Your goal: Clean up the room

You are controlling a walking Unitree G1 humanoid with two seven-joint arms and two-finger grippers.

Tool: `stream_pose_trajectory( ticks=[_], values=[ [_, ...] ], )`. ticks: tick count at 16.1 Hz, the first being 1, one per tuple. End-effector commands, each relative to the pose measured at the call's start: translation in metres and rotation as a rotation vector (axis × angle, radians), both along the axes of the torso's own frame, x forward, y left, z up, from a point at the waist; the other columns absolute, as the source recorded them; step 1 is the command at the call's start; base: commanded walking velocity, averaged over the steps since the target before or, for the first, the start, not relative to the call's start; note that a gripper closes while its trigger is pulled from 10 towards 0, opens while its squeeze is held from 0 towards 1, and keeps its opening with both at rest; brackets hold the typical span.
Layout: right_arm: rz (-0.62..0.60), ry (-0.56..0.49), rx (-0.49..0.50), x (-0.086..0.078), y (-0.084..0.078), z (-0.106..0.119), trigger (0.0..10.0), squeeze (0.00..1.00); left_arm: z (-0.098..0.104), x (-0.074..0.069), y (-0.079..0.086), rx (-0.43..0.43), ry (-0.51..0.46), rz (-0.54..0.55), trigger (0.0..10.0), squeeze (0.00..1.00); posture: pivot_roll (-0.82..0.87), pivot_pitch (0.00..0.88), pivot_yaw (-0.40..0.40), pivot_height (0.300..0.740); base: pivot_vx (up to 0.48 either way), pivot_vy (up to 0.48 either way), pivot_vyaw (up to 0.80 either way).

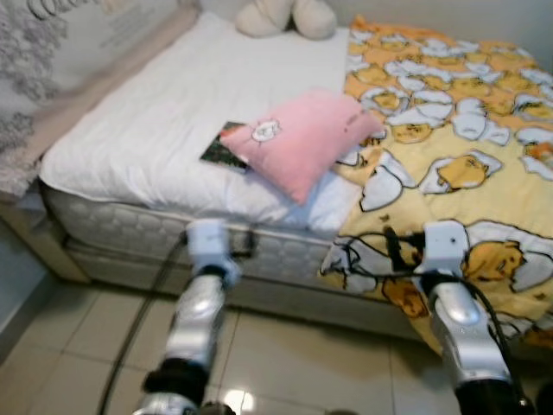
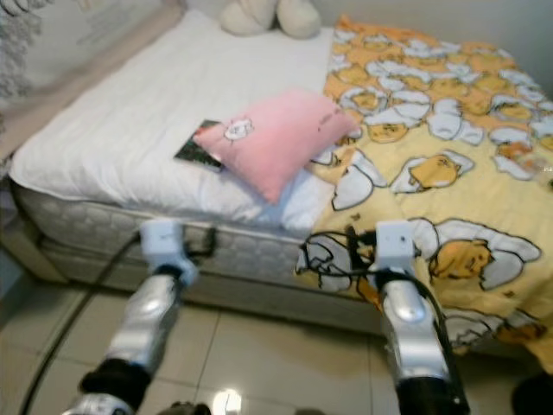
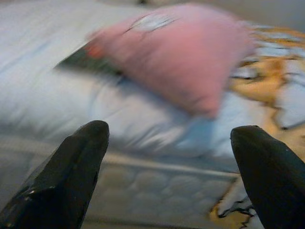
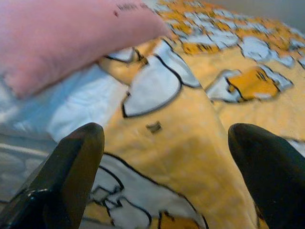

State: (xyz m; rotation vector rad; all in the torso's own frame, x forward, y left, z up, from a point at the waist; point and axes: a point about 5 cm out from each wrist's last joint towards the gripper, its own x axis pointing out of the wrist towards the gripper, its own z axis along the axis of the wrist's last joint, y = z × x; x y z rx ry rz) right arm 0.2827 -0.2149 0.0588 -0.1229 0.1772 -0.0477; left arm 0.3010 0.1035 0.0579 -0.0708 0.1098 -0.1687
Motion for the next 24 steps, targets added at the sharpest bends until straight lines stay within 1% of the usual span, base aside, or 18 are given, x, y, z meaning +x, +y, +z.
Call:
stream_pose_trajectory(
  ticks=[1,2,3,5,7,8,9,11,12,14,16,17,18,22,23,24],
  values=[
    [-0.004,-0.016,0.018,0.004,0.005,0.001,10.0,0.00,0.011,0.004,0.004,0.046,-0.055,-0.008,10.0,0.00,-0.15,0.000,-0.029,0.740,0.000,0.000,0.00],
    [-0.017,-0.010,0.035,0.003,0.011,-0.003,10.0,0.00,0.017,0.008,0.006,0.052,-0.073,-0.023,10.0,0.00,-0.15,0.000,0.000,0.740,0.000,0.000,0.00],
    [-0.021,-0.011,0.042,0.002,0.014,-0.004,10.0,0.00,0.019,0.010,0.007,0.059,-0.078,-0.032,10.0,0.00,-0.15,0.000,0.004,0.740,0.000,0.000,0.00],
    [-0.004,0.001,0.036,0.001,0.022,-0.008,10.0,0.00,0.022,0.015,0.007,0.025,-0.073,-0.043,10.0,0.00,-0.18,0.000,0.033,0.740,0.343,0.000,-0.38],
    [-0.031,-0.003,0.041,-0.001,0.016,-0.007,10.0,0.00,0.024,0.018,-0.003,0.003,-0.068,-0.066,10.0,0.00,-0.20,0.000,0.042,0.740,0.431,0.122,-0.74],
    [-0.036,-0.006,0.037,-0.001,0.015,-0.007,10.0,0.00,0.023,0.018,-0.005,-0.001,-0.060,-0.069,10.0,0.00,-0.21,0.000,0.045,0.740,0.341,0.337,-0.74],
    [-0.049,-0.024,0.039,-0.002,0.011,-0.005,10.0,0.00,0.022,0.018,-0.009,-0.008,-0.053,-0.076,10.0,0.00,-0.22,0.000,0.047,0.740,0.292,0.379,-0.74],
    [-0.054,-0.027,0.027,-0.002,0.009,-0.004,10.0,0.00,0.022,0.018,-0.013,-0.016,-0.056,-0.078,10.0,0.00,-0.22,0.000,0.048,0.740,0.000,0.000,0.00],
    [-0.053,-0.032,0.031,-0.001,0.011,-0.004,10.0,0.00,0.023,0.020,-0.013,0.001,-0.055,-0.064,10.0,0.00,-0.22,0.000,0.050,0.740,0.000,0.000,0.00],
    [-0.051,-0.041,0.035,0.002,0.013,-0.002,10.0,0.00,0.026,0.022,-0.012,-0.009,-0.073,-0.061,10.0,0.00,-0.22,0.000,0.052,0.740,0.000,0.000,0.00],
    [-0.044,-0.051,0.036,0.004,0.016,-0.001,10.0,0.00,0.028,0.024,-0.006,-0.045,-0.070,-0.012,10.0,0.00,-0.22,0.000,0.053,0.740,0.465,0.000,0.00],
    [-0.043,-0.058,0.035,0.005,0.016,0.000,10.0,0.00,0.026,0.024,-0.005,-0.059,-0.061,-0.009,10.0,0.00,-0.22,0.000,0.053,0.740,0.442,0.000,0.00],
    [-0.041,-0.048,0.022,0.005,0.016,0.000,10.0,0.00,0.026,0.024,-0.005,-0.053,-0.062,-0.011,10.0,0.00,-0.22,0.000,0.052,0.740,0.442,0.000,0.00],
    [-0.043,-0.040,0.023,0.005,0.015,-0.002,10.0,0.00,0.027,0.025,-0.007,-0.030,-0.069,-0.026,10.0,0.00,-0.22,0.000,0.051,0.740,0.442,0.000,-0.71],
    [-0.047,-0.037,0.025,0.004,0.015,-0.003,10.0,0.00,0.026,0.026,-0.007,-0.011,-0.063,-0.021,10.0,0.00,-0.22,0.000,0.051,0.740,0.424,0.000,-0.69],
    [-0.047,-0.047,0.033,0.004,0.015,-0.002,10.0,0.00,0.026,0.026,-0.008,-0.010,-0.060,-0.021,10.0,0.00,-0.22,0.000,0.051,0.740,0.000,0.000,-0.69]
  ],
)
